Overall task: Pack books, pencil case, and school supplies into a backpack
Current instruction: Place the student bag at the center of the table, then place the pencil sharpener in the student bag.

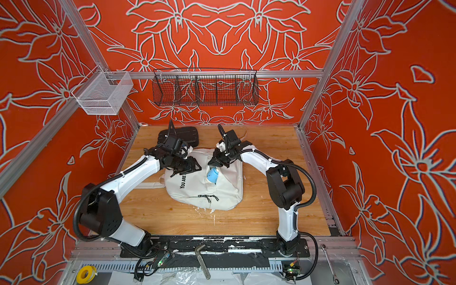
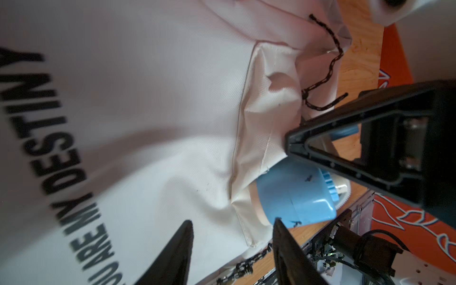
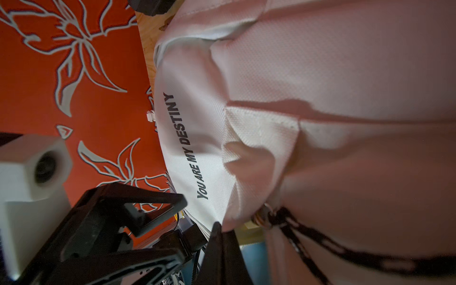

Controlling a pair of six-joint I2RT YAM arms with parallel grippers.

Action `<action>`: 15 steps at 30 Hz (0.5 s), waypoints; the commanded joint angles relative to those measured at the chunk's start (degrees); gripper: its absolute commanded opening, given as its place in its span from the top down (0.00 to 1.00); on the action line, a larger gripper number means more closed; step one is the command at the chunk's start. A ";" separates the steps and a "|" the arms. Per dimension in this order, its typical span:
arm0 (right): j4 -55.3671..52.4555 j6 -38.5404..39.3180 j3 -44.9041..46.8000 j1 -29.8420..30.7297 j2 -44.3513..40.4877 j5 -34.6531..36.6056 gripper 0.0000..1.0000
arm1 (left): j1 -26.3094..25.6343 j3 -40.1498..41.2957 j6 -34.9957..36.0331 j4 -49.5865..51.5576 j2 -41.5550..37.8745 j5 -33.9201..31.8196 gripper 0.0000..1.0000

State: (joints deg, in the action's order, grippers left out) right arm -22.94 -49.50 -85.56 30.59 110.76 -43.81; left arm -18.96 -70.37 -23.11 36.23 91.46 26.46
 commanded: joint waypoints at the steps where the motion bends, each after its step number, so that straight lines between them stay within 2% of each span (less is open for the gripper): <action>1: 4.48 -3.00 -2.11 0.64 0.77 -4.18 1.00 | -2.10 -2.43 1.83 -3.79 2.91 5.51 0.45; 7: 4.87 -4.38 -1.72 0.73 0.52 -3.90 1.00 | -3.70 -6.20 -0.04 -3.70 8.35 1.08 0.36; 11: 6.00 -5.67 -1.47 0.77 0.38 -4.13 1.00 | -3.95 -7.72 -2.05 -1.07 11.83 -3.14 0.36; 13: 6.61 -6.12 -1.61 0.94 0.73 -4.44 1.00 | -4.23 -7.74 -2.56 -1.06 12.88 -3.27 0.43; 15: 6.54 -6.20 -1.76 1.08 1.06 -4.44 1.00 | -4.59 -8.68 -2.67 0.70 14.11 -4.16 0.56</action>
State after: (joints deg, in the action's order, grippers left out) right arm -20.75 -53.78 -85.56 30.28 111.77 -44.18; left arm -22.63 -77.54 -24.69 35.57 103.35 24.95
